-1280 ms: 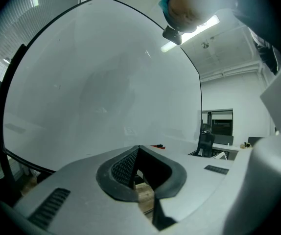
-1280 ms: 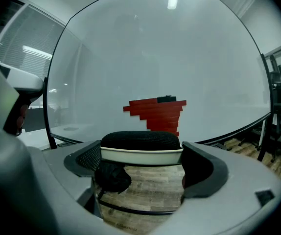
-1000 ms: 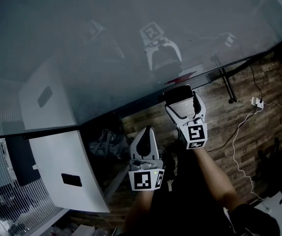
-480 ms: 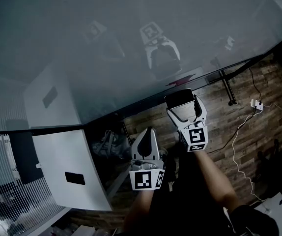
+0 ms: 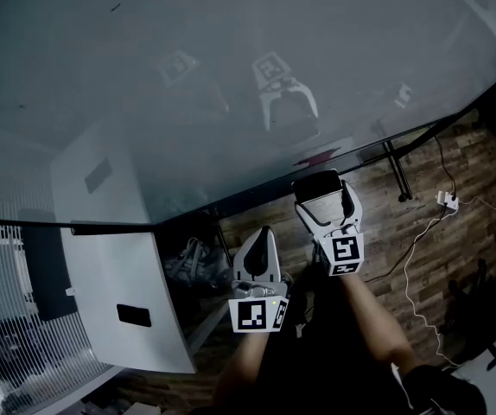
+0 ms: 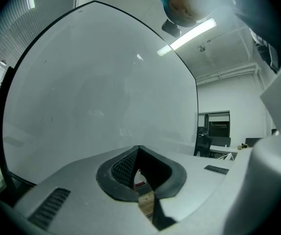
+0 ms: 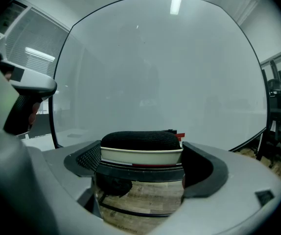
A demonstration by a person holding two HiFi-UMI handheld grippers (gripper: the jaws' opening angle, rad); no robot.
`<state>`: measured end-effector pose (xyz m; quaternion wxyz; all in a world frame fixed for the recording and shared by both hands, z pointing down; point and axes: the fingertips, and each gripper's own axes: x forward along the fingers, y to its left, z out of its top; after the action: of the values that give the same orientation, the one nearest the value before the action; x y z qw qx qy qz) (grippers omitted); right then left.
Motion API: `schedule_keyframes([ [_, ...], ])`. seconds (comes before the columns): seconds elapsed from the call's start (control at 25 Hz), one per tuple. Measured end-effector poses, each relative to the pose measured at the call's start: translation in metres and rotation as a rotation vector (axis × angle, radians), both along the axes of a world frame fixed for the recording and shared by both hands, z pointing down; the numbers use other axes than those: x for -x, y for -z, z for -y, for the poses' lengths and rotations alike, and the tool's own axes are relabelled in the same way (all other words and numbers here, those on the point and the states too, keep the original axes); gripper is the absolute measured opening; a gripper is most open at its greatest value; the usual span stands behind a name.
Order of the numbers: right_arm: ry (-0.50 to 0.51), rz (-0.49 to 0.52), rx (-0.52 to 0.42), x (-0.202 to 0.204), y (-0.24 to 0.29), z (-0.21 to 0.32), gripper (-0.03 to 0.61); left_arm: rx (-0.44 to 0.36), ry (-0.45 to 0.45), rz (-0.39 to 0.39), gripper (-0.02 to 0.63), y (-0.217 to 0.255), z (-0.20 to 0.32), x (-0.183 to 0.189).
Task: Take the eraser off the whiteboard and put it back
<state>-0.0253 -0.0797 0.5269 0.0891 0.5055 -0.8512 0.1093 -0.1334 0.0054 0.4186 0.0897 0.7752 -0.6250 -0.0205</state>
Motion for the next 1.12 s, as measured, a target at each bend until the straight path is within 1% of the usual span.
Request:
schedule_keyframes([
  [0.4,0.015,0.002,-0.011,-0.001,0.017,0.0,0.52,-0.029,0.014,0.005,0.002,0.018,0.007,0.001],
  [1.12,0.059,0.008,-0.064,-0.002,0.061,-0.004,0.52,-0.095,0.035,0.008,0.002,0.051,0.013,0.001],
])
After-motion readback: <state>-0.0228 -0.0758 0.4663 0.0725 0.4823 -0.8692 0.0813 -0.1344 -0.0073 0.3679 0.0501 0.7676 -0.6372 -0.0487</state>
